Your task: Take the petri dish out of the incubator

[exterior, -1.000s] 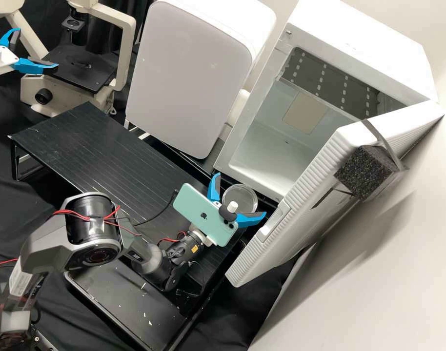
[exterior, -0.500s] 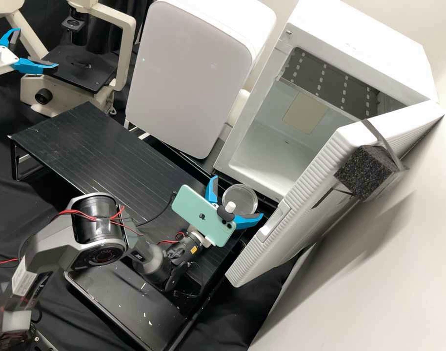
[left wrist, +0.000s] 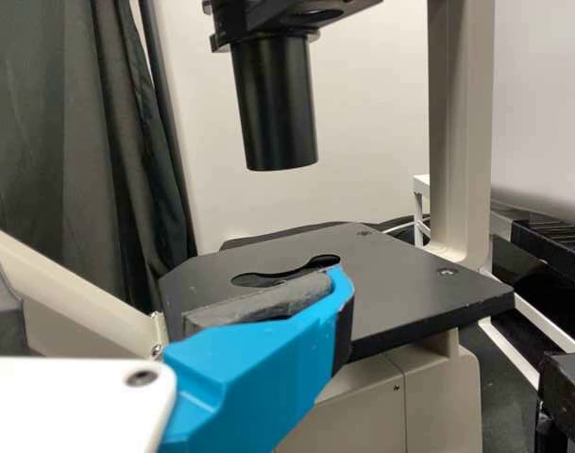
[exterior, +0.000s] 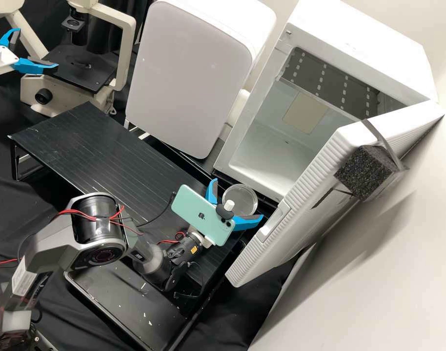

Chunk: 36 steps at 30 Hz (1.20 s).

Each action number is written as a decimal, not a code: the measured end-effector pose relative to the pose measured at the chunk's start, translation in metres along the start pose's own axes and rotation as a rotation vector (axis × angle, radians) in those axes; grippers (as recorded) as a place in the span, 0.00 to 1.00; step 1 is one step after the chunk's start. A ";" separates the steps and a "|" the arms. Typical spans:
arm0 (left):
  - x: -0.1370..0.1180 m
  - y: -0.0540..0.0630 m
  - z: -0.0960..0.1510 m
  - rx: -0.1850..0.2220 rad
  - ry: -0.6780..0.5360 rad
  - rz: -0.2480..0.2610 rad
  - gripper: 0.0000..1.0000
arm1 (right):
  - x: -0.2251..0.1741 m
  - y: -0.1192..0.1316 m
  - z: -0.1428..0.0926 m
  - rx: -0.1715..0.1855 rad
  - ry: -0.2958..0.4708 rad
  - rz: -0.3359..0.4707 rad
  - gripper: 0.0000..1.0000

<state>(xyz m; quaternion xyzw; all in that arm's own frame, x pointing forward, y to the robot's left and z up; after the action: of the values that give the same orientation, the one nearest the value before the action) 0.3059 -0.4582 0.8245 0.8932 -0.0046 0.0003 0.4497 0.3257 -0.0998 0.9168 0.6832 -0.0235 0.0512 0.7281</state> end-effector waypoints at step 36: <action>0.000 0.000 0.000 0.000 0.000 0.000 1.00 | 0.003 -0.001 0.002 -0.020 -0.028 -0.020 0.00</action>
<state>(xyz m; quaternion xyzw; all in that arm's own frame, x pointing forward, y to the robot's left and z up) 0.3059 -0.4582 0.8245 0.8932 -0.0046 0.0003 0.4497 0.3287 -0.1013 0.9165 0.6766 -0.0272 0.0340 0.7351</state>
